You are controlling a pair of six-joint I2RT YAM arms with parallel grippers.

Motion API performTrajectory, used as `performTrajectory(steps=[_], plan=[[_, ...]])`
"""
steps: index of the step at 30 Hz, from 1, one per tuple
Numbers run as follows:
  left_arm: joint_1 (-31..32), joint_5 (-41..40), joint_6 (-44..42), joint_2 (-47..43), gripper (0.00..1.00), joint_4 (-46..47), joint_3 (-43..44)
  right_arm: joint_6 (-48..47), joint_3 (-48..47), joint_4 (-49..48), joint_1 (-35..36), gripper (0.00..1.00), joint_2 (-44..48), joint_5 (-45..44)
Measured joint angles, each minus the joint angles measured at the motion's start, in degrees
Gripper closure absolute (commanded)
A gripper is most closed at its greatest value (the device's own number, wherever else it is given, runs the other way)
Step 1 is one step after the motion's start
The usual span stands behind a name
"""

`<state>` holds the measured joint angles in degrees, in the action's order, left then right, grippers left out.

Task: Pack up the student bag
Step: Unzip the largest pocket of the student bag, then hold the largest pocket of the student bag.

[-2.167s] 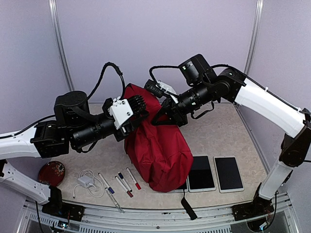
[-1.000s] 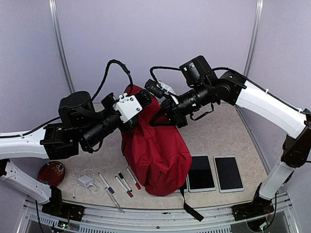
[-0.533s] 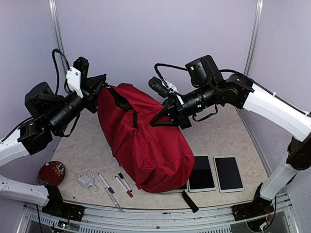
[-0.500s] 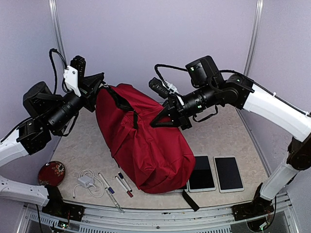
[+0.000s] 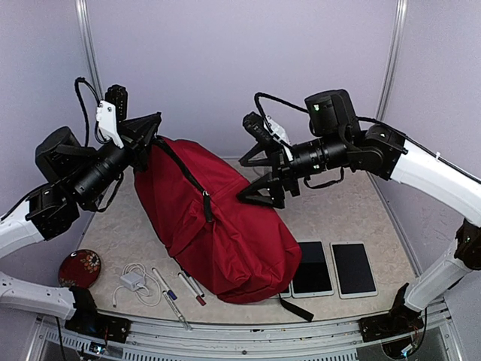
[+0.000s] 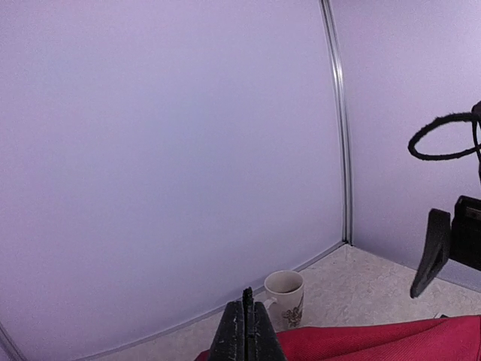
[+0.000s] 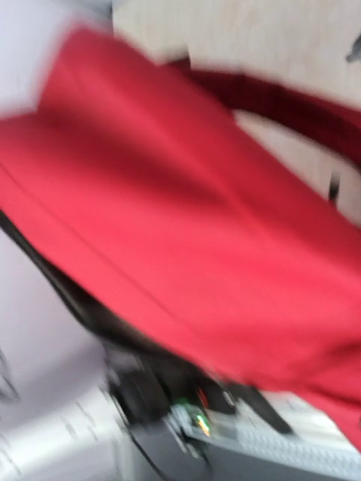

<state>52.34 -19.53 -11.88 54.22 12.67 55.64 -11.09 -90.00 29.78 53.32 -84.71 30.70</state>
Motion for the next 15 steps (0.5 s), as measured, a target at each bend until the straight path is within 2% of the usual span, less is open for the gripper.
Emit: performTrajectory(steps=[6,9,15], plan=[[4.5,-0.6,1.4,3.8,1.00,3.1,0.1,5.8,-7.5,-2.3,0.9,0.04,0.0,-11.1],[5.4,-0.7,2.9,5.6,1.00,5.1,0.3,7.1,-13.5,-3.8,3.7,0.05,-1.1,-17.0],[5.5,-0.3,6.6,6.8,1.00,7.1,2.6,9.4,-29.2,-2.0,8.4,0.03,-10.8,-23.7]])
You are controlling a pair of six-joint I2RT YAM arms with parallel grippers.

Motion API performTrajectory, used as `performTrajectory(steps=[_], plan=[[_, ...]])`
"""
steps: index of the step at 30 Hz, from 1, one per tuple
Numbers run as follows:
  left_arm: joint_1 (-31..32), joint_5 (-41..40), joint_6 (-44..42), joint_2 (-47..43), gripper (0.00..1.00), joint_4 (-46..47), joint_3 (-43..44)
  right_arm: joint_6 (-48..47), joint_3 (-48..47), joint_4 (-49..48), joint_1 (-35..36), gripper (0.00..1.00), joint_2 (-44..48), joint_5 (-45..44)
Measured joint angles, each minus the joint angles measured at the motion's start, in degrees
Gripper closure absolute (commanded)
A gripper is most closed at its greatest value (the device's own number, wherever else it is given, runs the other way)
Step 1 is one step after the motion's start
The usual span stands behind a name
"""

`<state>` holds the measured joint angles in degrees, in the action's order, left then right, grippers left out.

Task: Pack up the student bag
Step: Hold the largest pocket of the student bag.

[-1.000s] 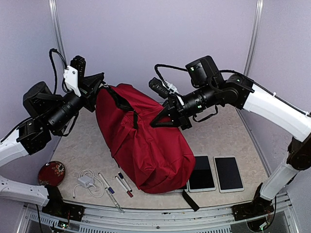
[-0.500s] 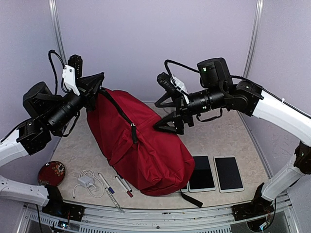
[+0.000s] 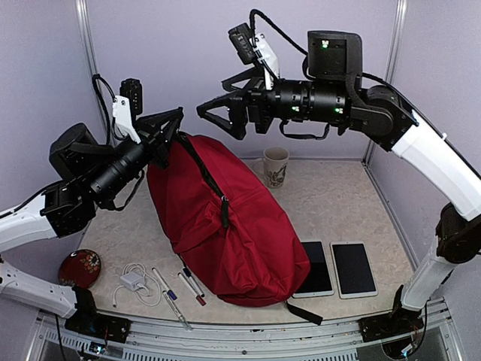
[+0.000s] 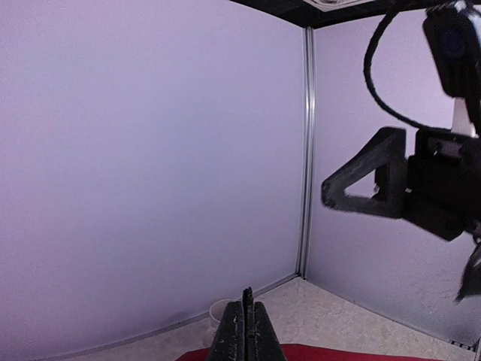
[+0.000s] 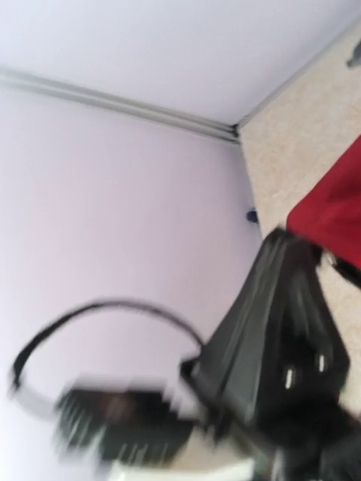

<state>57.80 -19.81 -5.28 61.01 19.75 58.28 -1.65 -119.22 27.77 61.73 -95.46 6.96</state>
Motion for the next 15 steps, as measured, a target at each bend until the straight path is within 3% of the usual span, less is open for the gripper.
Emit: performTrajectory(steps=[4,9,15], plan=[[0.1,0.5,1.4,-0.1,1.00,0.5,1.3,2.6,-1.9,1.3,-0.1,0.05,-4.8,-0.6],[0.2,1.2,1.4,-0.2,1.00,-0.4,2.3,4.7,-1.7,3.2,-0.1,0.21,-9.0,-3.5],[1.0,1.8,1.3,-0.2,1.00,-0.9,2.3,5.2,-0.2,3.8,-0.2,0.21,-8.5,-4.5]])
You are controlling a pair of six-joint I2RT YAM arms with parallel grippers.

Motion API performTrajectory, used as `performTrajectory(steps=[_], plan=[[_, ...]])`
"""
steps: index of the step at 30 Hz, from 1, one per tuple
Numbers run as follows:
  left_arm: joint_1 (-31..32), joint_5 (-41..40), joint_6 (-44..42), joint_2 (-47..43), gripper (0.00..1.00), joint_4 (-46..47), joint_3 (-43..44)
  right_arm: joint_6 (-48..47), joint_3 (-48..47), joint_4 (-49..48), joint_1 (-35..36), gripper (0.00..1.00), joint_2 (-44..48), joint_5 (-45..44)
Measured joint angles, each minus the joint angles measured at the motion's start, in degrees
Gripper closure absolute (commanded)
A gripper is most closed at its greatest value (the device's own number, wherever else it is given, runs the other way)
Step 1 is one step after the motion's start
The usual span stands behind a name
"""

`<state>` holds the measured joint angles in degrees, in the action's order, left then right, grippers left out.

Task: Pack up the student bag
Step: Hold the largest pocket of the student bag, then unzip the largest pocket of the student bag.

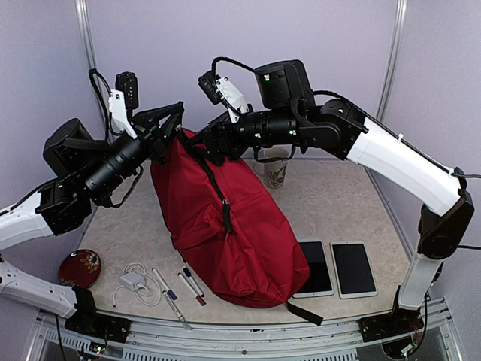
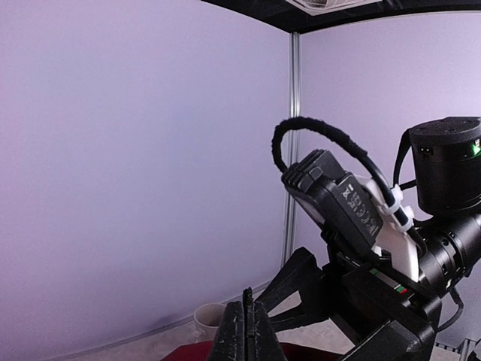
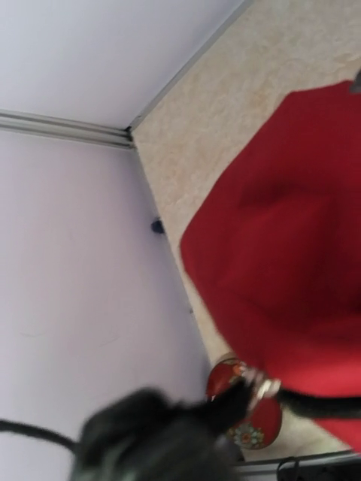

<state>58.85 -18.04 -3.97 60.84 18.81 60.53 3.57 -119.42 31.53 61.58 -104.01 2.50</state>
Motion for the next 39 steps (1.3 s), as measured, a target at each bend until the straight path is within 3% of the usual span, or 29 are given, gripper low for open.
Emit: performTrajectory(steps=[10,14,22,30,39], plan=[[0.1,1.1,-0.9,0.0,1.00,-0.9,0.0,1.1,4.3,2.0,-0.4,0.50,2.2,-3.0],[0.4,1.3,-1.0,0.0,1.00,-1.1,0.0,-0.2,7.1,1.0,-0.6,1.00,4.2,-2.4],[-2.0,-0.7,-0.4,-1.5,1.00,-2.3,-1.0,-1.3,11.4,-2.2,-0.9,1.00,7.0,-0.6],[-12.0,-1.4,3.1,-10.5,1.00,-6.8,-6.4,-0.9,23.6,-9.1,-6.6,1.00,20.4,3.5],[-14.3,-1.6,6.1,-18.5,1.00,-8.2,-12.5,-0.9,32.9,-18.3,-9.6,1.00,30.4,9.2]])
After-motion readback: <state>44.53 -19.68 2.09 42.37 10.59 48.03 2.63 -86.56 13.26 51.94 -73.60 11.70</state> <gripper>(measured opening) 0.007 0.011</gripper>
